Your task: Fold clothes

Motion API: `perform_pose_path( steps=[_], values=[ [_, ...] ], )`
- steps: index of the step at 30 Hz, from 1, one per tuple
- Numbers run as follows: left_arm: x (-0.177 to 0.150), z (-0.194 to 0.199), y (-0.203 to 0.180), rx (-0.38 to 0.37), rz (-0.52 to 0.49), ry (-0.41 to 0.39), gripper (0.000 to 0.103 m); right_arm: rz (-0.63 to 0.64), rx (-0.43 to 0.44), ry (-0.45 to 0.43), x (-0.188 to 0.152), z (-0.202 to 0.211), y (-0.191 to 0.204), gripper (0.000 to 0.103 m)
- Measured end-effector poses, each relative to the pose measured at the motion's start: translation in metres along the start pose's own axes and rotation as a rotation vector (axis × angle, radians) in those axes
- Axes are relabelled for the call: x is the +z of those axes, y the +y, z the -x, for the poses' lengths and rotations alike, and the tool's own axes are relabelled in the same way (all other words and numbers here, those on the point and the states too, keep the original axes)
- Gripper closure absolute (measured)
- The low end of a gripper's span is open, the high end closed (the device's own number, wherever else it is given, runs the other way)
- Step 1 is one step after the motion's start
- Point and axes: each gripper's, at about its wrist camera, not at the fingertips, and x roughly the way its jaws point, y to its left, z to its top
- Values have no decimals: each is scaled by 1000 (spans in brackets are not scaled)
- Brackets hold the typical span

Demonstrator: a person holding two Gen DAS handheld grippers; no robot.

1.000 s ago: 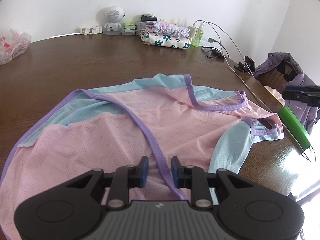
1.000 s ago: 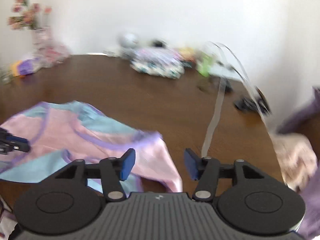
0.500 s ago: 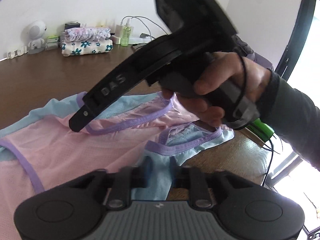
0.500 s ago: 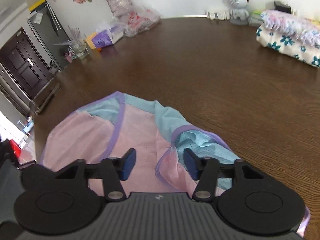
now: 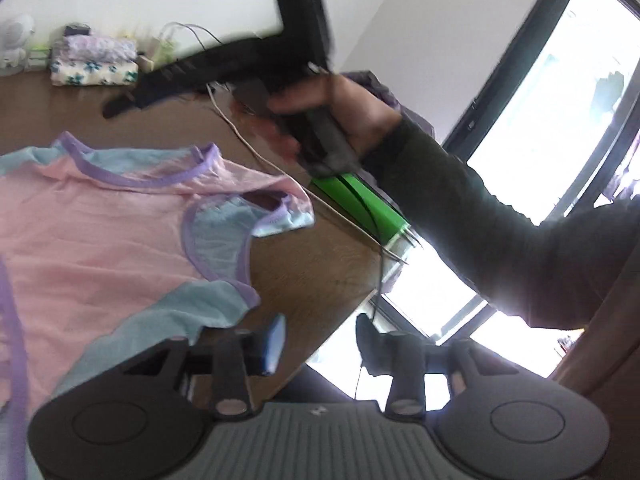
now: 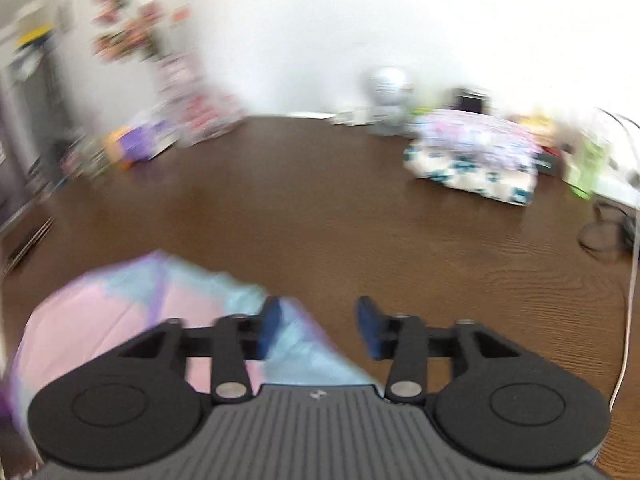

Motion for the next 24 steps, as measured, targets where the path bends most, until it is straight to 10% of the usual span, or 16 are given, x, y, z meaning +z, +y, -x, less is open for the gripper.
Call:
perform_pose_path(
  steps=[6,10,17,21,24],
  values=[
    [9,2,31,290,47,-27,56,167,9,73,-22,-23,41,50],
    [-4,0,31,310,30,25,64,128,70,162,-12,-52,35,97],
    [-18,17,33,289,-26,31,64,-39,-278,81,8,-60,-9,83],
    [-30,39,26,291,-101,39,63,27,-202,5,-13,-8,15,67],
    [-44,59,24,312,-153,40,63,110,57,-8,-51,39,47,62]
  ],
)
